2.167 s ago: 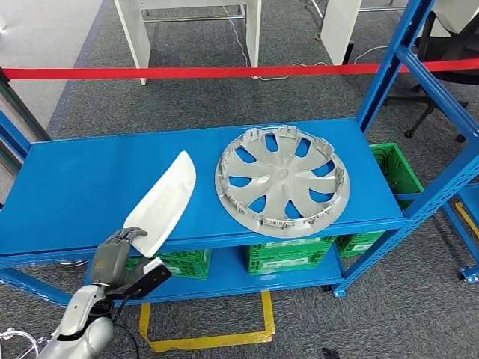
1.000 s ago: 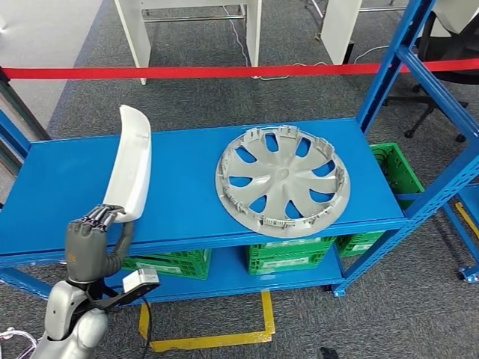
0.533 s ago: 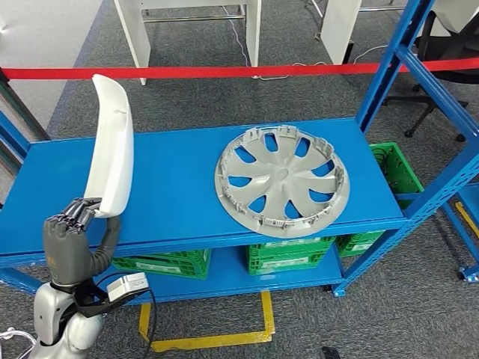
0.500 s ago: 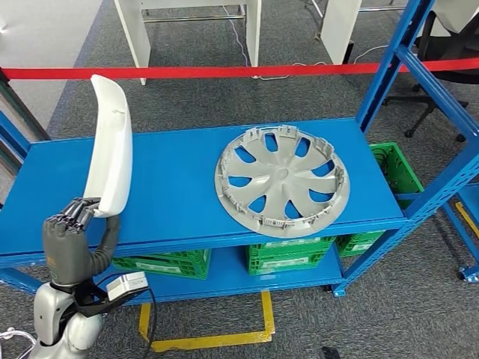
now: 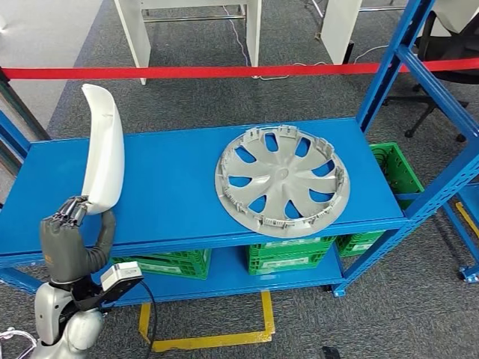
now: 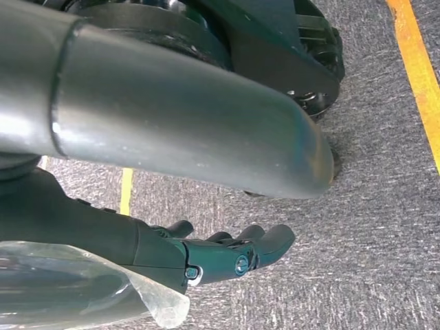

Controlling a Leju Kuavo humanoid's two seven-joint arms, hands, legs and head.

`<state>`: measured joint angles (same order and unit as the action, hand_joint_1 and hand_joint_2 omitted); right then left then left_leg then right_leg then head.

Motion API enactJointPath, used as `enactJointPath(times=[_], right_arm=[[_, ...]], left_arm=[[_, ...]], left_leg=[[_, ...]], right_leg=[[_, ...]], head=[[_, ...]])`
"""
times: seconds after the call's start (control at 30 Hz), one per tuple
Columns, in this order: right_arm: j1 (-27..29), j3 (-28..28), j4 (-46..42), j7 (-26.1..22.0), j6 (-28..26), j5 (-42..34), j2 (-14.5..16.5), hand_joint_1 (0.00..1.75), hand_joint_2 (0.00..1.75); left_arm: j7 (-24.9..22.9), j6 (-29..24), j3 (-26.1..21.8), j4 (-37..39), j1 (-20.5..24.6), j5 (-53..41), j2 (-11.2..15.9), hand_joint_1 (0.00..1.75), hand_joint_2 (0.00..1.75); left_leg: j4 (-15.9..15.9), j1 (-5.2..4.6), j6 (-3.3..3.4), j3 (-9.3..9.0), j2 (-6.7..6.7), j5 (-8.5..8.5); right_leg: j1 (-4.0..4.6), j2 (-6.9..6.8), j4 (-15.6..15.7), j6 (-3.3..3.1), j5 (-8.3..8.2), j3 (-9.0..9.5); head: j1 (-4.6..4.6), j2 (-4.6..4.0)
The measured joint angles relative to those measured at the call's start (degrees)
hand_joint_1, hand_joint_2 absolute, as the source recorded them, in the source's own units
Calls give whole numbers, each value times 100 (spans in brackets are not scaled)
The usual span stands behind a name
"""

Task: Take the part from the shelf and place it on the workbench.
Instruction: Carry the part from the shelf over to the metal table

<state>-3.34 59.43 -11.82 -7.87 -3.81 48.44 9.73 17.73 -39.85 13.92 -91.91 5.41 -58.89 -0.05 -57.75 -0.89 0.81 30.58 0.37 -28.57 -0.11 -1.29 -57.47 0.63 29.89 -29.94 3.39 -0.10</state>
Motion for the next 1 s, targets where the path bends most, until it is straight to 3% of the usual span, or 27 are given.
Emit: enactJointPath(times=[0.2, 0.3, 0.4, 0.47, 0.53, 0.57, 0.6, 0.63, 0.67, 0.73, 0.77, 0.9, 0.93, 1.0], right_arm=[[-19, 0, 1, -19, 2, 40, 9, 0, 0], [-34, 0, 2, -19, -24, 57, 47, 0, 0], [-59, 0, 2, -20, -47, 62, 80, 0, 0], [-65, 0, 2, -19, -54, 62, 87, 0, 0], [-61, 1, 2, -10, -60, 58, 90, 0, 0], [-57, 1, 2, -3, -66, 56, 90, 0, 0], [-54, 2, 2, 7, -72, 53, 90, 0, 0], [-52, 3, 2, 19, -78, 48, 90, 0, 0], [-53, 4, 2, 37, -84, 43, 90, 0, 0], [-58, 6, 9, 89, -91, 37, 103, 0, 0], [-61, 7, 13, 115, -93, 37, 111, 0, 0], [-53, 13, 20, 156, -95, 36, 129, 0, 0], [-57, 18, 21, 156, -97, 36, 132, 0, 0], [-72, 32, 22, 156, -101, 34, 136, 0, 0]], left_arm=[[-178, 0, 103, 81, 25, 95, 149, 175, 175], [-285, 0, 116, 118, 22, 102, 279, 175, 175], [-324, 0, 118, 140, 22, 82, 373, 175, 175], [-345, -1, 122, 156, 25, 71, 396, 175, 175], [-386, -2, 127, 192, 17, 48, 412, 175, 175], [-404, -2, 131, 218, 9, 33, 424, 175, 175], [-416, -2, 138, 243, 6, 19, 438, 175, 175], [-429, -2, 150, 267, 8, 8, 453, 175, 175], [-447, -2, 164, 288, 13, 2, 464, 175, 175], [-488, -2, 192, 318, 34, -5, 486, 175, 175], [-503, -2, 203, 326, 46, -8, 497, 175, 175], [-514, -4, 232, 346, 63, -8, 550, 175, 175], [-514, -4, 238, 350, 67, -9, 561, 175, 175], [-515, -4, 250, 356, 77, -10, 578, 175, 175]], left_leg=[[-11, -6, 5, 2, 0, -3], [-36, -27, 48, 16, -3, -13], [100, 15, 117, -33, 0, 71], [183, 56, 158, -66, 5, 143], [180, 64, 172, -39, 3, 160], [170, 66, 170, -28, 0, 160], [157, 73, 161, -19, -4, 156], [135, 85, 144, -14, -10, 145], [104, 100, 115, -10, -16, 128], [12, 103, 30, 37, -34, 90], [-33, 97, -12, 78, -43, 85], [-137, 104, -152, 206, -55, 56], [-270, 110, -180, 260, -53, -73], [-862, 122, -227, 471, -50, -501]], right_leg=[[-4, 1, 6, 7, -5, 0], [-19, -6, 27, 40, -25, 1], [-5, 14, -16, 79, 30, -34], [-12, 77, -460, 112, 300, -260], [-39, 112, -1228, 156, 625, -643], [-52, 114, -1489, 176, 680, -785], [-66, 114, -1543, 195, 618, -831], [-82, 113, -1357, 212, 443, -762], [-101, 114, -996, 229, 208, -604], [-122, 157, -332, 235, -67, -298], [-123, 180, -179, 209, -102, -234], [-114, 191, -178, 36, -149, -304], [-121, 179, -170, -10, -178, -332], [-118, 154, -163, -91, -235, -407]], head=[[0, 0], [-3, 1], [0, -1], [16, -1], [26, -1], [27, -1], [26, -1], [27, -1], [27, -1], [37, -1], [39, 0], [32, 2], [24, 2], [4, 1]])
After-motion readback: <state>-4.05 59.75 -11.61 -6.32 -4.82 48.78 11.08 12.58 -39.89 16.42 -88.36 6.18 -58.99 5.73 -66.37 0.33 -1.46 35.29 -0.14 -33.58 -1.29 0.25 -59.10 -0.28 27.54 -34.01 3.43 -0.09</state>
